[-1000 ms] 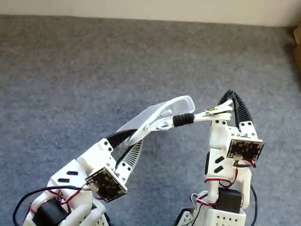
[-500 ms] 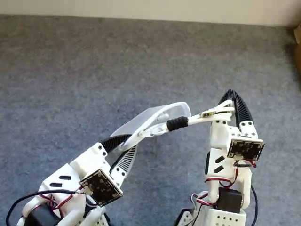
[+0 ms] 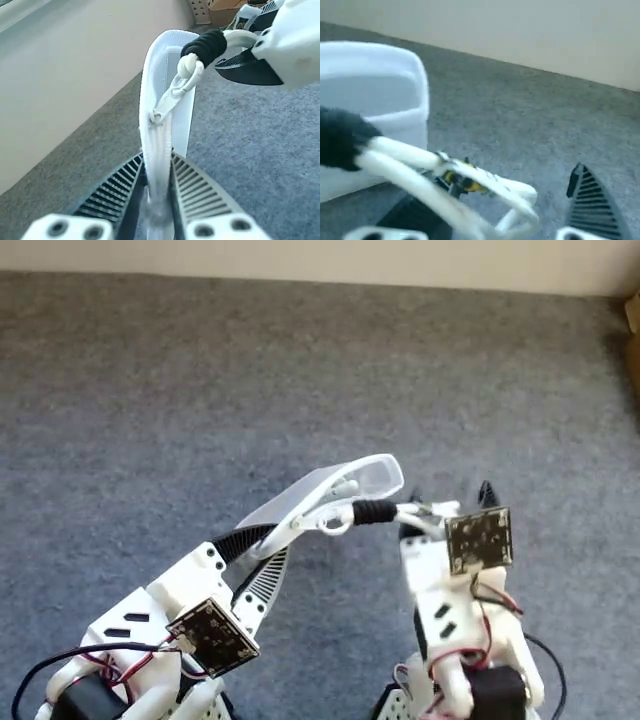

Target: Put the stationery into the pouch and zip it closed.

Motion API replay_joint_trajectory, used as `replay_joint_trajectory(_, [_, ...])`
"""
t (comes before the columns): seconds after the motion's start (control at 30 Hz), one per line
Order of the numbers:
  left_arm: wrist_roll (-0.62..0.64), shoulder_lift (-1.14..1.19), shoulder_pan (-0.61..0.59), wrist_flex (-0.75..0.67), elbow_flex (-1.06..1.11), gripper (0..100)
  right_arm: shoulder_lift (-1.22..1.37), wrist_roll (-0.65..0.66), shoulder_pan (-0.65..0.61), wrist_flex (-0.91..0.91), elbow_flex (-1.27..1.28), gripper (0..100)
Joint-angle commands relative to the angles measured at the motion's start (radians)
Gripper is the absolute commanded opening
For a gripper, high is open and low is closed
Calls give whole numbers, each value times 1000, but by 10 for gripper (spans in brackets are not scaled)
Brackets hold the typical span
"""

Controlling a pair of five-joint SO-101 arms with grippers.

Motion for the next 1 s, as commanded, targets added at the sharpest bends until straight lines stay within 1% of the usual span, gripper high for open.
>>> replay_joint_trajectory(0.0, [12, -5, -22, -23, -38, 6, -2, 66, -120, 140, -136, 303])
replay_joint_trajectory(0.07, [14, -5, -22, -23, -38, 6, -2, 74, -185, 182, -163, 303])
replay_joint_trajectory(0.17, [14, -5, -22, -23, -38, 6, -2, 74, -260, 196, -176, 303])
replay_joint_trajectory(0.27, [25, -5, -22, -23, -38, 6, -2, 74, -328, 191, -170, 303])
replay_joint_trajectory(0.37, [38, -5, -22, -21, -38, 6, -2, 69, -397, 137, -166, 303])
replay_joint_trajectory(0.5, [38, -5, -22, -21, -38, 6, -2, 68, -433, 61, -93, 299])
replay_joint_trajectory(0.6, [40, -5, -22, -18, -36, 6, -2, 68, -443, 36, -73, 251])
replay_joint_trajectory(0.7, [40, -5, -22, -21, -27, 6, -2, 68, -483, 38, -73, 215])
replay_joint_trajectory(0.87, [40, -5, -22, -21, -21, 6, -2, 68, -561, 42, -65, 214])
replay_joint_trajectory(0.97, [40, -5, -22, -21, -21, 6, -2, 58, -596, 91, -73, 235])
